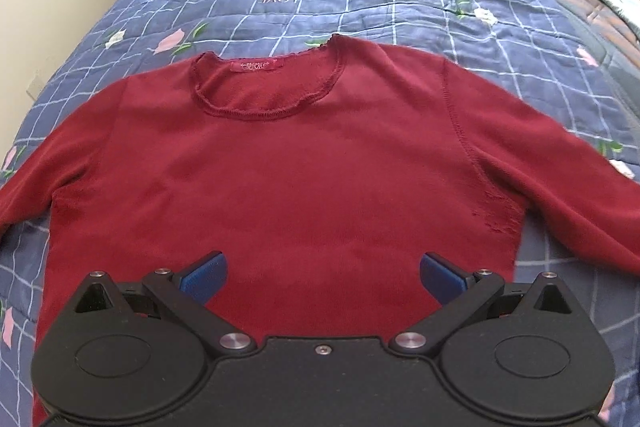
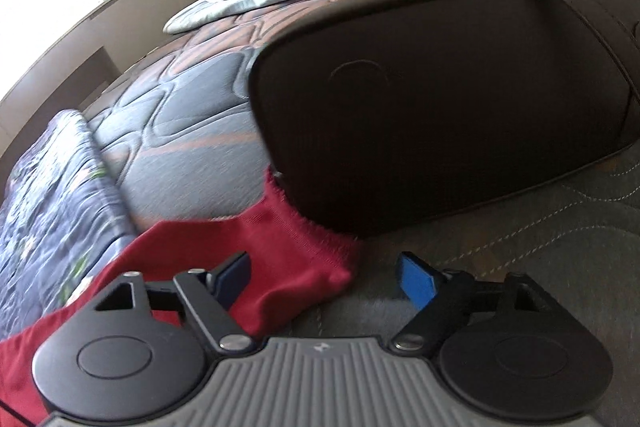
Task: Fold small clothes
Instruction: 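Reach the right tool to the sweater's sleeve cuff and close on it, then lift the sleeve with the right tool and lay it across the sweater body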
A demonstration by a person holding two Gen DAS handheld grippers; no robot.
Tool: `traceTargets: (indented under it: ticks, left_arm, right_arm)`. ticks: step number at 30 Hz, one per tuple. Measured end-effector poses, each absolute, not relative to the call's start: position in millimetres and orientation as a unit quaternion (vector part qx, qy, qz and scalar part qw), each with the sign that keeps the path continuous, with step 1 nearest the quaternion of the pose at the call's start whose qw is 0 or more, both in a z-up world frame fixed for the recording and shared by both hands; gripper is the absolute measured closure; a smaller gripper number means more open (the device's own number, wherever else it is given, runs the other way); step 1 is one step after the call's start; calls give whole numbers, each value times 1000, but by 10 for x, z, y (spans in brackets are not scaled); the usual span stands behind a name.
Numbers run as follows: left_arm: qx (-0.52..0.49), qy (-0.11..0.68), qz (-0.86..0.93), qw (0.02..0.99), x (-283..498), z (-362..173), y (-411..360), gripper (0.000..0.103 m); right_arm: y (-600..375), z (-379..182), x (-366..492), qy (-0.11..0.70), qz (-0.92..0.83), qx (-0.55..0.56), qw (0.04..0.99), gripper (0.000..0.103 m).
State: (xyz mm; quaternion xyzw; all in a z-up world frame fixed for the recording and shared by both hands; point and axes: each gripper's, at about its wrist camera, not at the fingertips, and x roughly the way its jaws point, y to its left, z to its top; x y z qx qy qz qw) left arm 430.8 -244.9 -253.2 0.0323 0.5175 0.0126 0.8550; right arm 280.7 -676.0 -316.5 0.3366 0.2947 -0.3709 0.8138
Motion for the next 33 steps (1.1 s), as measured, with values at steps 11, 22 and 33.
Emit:
traceTargets:
  ticks: [11, 22, 33]
  left_arm:
    - [20, 515, 22, 857, 4421, -2529, -2384, 1]
    - [-18, 512, 5, 858, 4486, -2506, -2079, 1]
    - [-43, 489, 10, 871, 4534, -2197, -1258, 1]
  right_arm:
    - [-6692, -3146, 2933, 325, -377, 306, 812, 95]
    - [-5980, -2279, 3263, 285, -273, 210, 895, 96]
    - [-4415, -1236, 4329, 226, -53, 145, 962, 96]
